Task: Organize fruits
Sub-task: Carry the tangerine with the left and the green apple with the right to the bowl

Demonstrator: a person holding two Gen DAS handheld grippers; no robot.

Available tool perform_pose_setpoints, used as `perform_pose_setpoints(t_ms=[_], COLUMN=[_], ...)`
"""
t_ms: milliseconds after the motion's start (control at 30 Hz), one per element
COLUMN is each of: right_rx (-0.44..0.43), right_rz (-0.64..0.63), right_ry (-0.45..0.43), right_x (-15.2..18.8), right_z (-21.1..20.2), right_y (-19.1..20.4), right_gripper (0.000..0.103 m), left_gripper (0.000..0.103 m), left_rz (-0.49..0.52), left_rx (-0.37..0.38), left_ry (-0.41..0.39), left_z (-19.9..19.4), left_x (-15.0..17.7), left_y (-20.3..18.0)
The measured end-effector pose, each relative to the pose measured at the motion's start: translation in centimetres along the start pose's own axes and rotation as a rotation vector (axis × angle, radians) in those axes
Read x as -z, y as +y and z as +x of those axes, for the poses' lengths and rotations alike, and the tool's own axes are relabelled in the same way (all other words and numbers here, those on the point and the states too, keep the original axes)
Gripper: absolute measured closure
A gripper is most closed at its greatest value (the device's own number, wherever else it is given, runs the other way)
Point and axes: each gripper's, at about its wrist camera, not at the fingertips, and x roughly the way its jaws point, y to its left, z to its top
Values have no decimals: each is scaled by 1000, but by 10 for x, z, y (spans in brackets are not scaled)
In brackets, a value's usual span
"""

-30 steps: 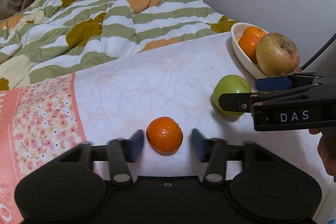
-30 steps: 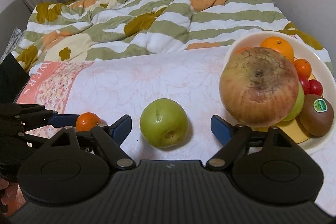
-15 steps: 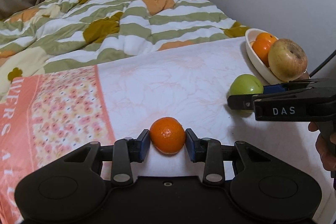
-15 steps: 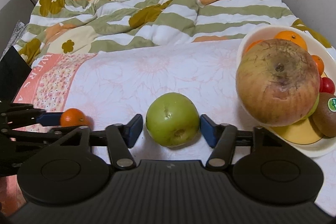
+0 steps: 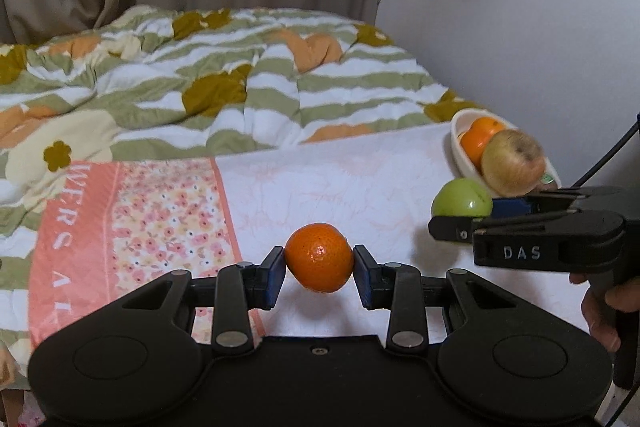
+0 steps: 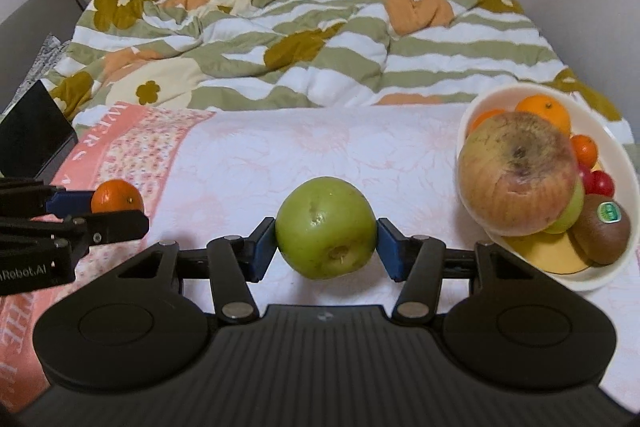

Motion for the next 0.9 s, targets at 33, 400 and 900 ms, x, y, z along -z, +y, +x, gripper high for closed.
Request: perform_pose_setpoints(t_ms=[33, 400, 900], right_rx=[-1, 27, -76], right_rz=[-1, 26, -18], right_ry=[-7, -91, -138], right_x=[1, 18, 52], right_z=[-6, -89, -174], right_y=[1, -1, -76], right_gripper=[34, 34, 34], left_gripper=[63, 63, 63], left_rz=[1, 4, -50], left_rx=[0, 7, -60], left_ry=[-10, -122, -209], left_z=[-6, -65, -89], left_x=[0, 6, 11], left_y=[-1, -31, -140])
